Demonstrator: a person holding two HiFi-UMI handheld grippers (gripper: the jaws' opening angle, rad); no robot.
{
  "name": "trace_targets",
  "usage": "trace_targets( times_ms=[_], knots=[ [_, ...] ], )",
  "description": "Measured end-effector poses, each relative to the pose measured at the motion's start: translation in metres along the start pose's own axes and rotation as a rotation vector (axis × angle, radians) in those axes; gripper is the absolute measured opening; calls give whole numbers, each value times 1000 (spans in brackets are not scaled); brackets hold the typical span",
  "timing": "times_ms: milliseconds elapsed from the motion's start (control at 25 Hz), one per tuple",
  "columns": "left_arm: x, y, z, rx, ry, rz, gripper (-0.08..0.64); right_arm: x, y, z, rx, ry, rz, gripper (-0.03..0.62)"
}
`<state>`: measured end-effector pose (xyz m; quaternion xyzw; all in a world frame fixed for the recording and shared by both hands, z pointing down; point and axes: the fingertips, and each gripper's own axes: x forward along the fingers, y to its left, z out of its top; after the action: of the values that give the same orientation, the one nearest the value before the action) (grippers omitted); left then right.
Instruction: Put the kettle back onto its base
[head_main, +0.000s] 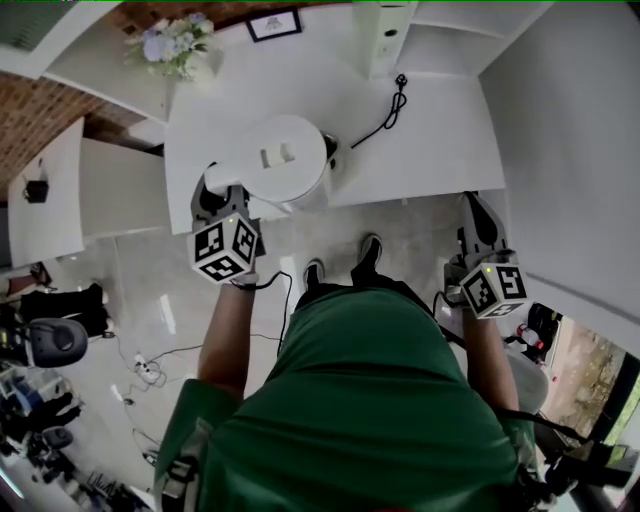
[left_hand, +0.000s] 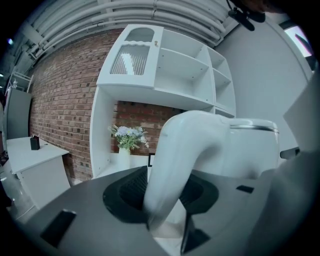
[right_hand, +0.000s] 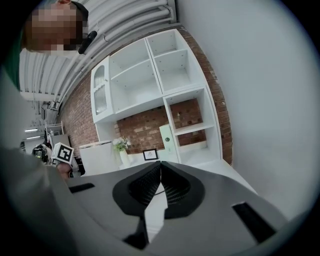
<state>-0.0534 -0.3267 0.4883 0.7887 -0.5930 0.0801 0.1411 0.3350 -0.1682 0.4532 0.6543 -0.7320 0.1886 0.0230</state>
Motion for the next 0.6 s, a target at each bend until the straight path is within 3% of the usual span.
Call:
trace_targets(
  times_ms=[360, 600],
  knots=[
    [20, -27, -4, 29, -22, 4, 167, 30, -11, 8, -34, 37, 63, 21],
    [34, -34, -16, -10, -32, -2, 166, 37, -18, 6, -46, 68, 71, 21]
  ],
)
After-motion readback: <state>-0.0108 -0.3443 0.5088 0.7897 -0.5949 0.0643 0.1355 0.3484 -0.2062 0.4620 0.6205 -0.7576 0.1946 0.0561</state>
